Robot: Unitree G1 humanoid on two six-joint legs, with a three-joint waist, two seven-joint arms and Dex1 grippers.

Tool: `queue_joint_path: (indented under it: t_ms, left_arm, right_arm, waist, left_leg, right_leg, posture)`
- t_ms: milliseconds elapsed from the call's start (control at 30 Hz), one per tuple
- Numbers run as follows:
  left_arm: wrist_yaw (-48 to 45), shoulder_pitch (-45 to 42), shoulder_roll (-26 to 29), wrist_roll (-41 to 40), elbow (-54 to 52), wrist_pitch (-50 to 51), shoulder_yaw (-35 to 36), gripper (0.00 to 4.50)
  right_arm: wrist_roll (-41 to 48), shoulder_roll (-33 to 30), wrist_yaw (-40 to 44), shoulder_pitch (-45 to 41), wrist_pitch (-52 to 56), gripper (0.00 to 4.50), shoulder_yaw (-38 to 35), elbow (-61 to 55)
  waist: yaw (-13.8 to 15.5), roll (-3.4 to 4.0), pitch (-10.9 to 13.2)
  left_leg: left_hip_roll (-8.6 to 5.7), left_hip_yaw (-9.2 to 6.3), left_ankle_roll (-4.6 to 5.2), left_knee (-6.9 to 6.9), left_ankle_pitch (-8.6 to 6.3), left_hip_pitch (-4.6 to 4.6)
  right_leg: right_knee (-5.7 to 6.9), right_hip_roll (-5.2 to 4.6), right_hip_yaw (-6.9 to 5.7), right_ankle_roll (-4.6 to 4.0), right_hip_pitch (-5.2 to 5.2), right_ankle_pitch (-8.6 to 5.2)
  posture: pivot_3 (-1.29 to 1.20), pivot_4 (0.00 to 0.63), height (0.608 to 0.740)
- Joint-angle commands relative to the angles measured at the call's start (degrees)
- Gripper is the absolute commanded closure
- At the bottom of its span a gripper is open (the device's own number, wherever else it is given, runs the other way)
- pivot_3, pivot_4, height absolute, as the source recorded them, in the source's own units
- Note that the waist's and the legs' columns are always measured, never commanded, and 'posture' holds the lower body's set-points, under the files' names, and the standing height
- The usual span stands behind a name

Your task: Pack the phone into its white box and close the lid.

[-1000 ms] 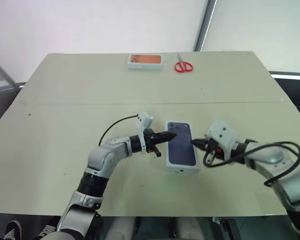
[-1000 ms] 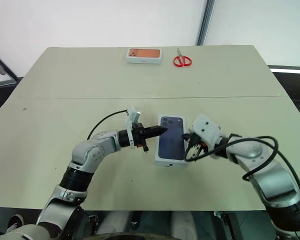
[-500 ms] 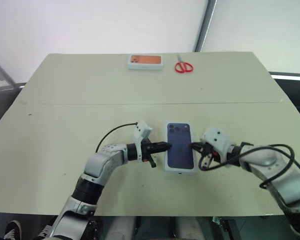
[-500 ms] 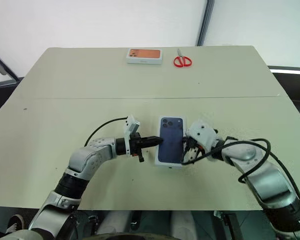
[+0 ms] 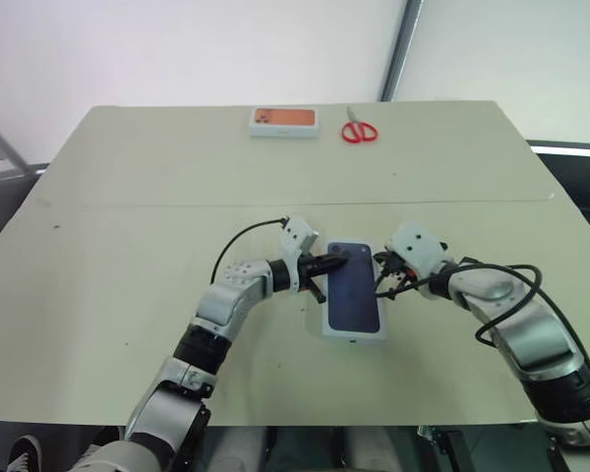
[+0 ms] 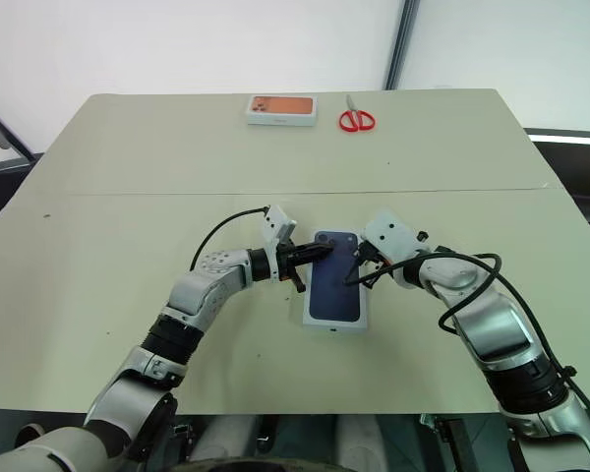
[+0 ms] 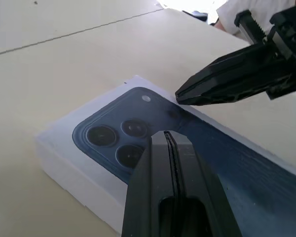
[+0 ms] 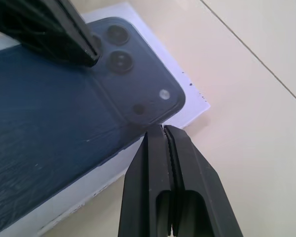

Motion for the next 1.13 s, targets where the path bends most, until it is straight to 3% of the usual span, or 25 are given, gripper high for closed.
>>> queue_joint_path:
  t_ms: [33, 100, 167, 200, 400, 433, 600, 733, 933, 1133]
  left_arm:
    - [-0.9, 2.0, 1.3, 1.1, 1.0, 1.2, -0.2, 4.50]
    - [-1.6, 2.0, 1.7, -0.7, -0.4, 2.0, 1.6, 4.24]
    - [-2.2, 2.1, 2.1, -4.7, -4.1, 4.2, 5.3, 3.67]
    - [-2.1, 2.2, 2.8, -5.5, -5.5, 4.6, 6.6, 3.15]
    - [-5.4, 3.8, 11.3, -8.3, -11.3, 6.3, 11.8, 0.04]
    - [-6.4, 4.6, 13.5, -8.8, -12.1, 6.5, 13.1, 0.00]
    - [-11.3, 10.4, 22.4, -10.0, -14.4, 5.4, 17.3, 0.00]
    - [-12.8, 16.8, 26.3, -10.4, -15.5, 2.5, 21.6, 0.00]
    - [-11.8, 25.3, 29.4, -10.0, -17.7, -0.6, 26.0, 0.00]
    - [-14.3, 37.0, 31.5, -10.7, -21.1, -5.9, 31.9, 0.00]
  right_arm:
    - [0.7, 1.0, 0.8, 0.6, 1.0, 4.46, -0.2, -0.5]
    - [2.5, 1.6, 1.5, 0.0, 1.6, 4.49, -2.2, -0.5]
    - [7.4, 4.4, 1.6, -0.7, 3.5, 3.95, -7.6, -1.3]
    - [7.7, 4.6, 1.3, -0.9, 3.0, 3.61, -9.0, -1.5]
    - [9.1, 2.8, 3.7, 0.8, -0.7, 0.45, -12.0, -3.7]
    - [9.5, 2.2, 4.5, 1.7, -1.1, 0.04, -12.5, -4.0]
    - [12.2, 0.6, 7.6, 6.3, -3.9, 0.04, -15.4, -5.4]
    - [11.3, -0.7, 9.5, 11.7, -10.6, 0.04, -18.0, -6.4]
    - [12.5, -3.0, 13.3, 22.2, -16.0, 0.04, -22.7, -7.7]
    - [15.0, -1.4, 17.9, 33.9, -24.6, 0.04, -32.9, -7.8]
  waist:
    - [0.0, -0.01, 0.0]
    - [0.0, -0.01, 0.0]
    - [-0.2, -0.04, 0.0]
    - [-0.3, -0.03, 0.0]
    - [-0.5, 0.00, 0.0]
    - [-0.5, 0.00, 0.0]
    - [-0.5, 0.03, 0.0]
    - [-0.3, 0.04, 0.1]
    - [0.2, 0.04, 0.1]
    - [0.1, 0.06, 0.1]
  left_leg:
    - [0.01, -0.02, 0.00, -0.01, -0.01, 0.09]
    - [0.02, -0.03, 0.01, -0.03, -0.01, 0.18]
    - [0.02, -0.04, 0.02, -0.04, -0.02, 0.18]
    - [0.04, -0.05, 0.01, -0.06, -0.02, 0.17]
    - [0.03, -0.04, 0.00, -0.05, 0.00, -0.17]
    - [0.03, -0.04, 0.00, -0.05, -0.01, -0.18]
    - [0.04, -0.02, 0.00, -0.07, 0.00, -0.19]
    - [0.04, -0.02, 0.00, -0.06, -0.01, -0.18]
    - [0.04, -0.01, -0.01, -0.11, -0.01, -0.18]
    - [0.09, 0.01, 0.02, -0.14, -0.05, -0.19]
  right_leg:
    - [-0.02, 0.01, -0.01, 0.00, 0.10, 0.00]
    - [-0.06, 0.02, -0.02, 0.00, 0.20, -0.01]
    - [-0.08, 0.02, -0.01, 0.00, 0.20, -0.01]
    - [-0.09, 0.03, -0.01, 0.00, 0.18, -0.01]
    - [-0.01, 0.05, 0.01, 0.00, -0.22, 0.00]
    - [0.00, 0.05, 0.02, 0.00, -0.23, 0.00]
    - [0.00, 0.04, 0.04, 0.00, -0.25, 0.00]
    - [-0.01, 0.01, 0.04, -0.02, -0.24, 0.00]
    - [-0.10, -0.14, 0.04, -0.04, -0.22, 0.00]
    - [-0.18, -0.19, 0.07, -0.06, -0.22, -0.01]
  posture:
    - [0.00, 0.150, 0.740]
    - [0.00, 0.150, 0.740]
    - [0.00, 0.150, 0.740]
    - [0.00, 0.150, 0.740]
    - [0.00, 0.150, 0.740]
    - [0.00, 0.150, 0.740]
    - [0.00, 0.150, 0.740]
    - [0.00, 0.150, 0.740]
    - [0.00, 0.150, 0.740]
    - [0.00, 0.150, 0.740]
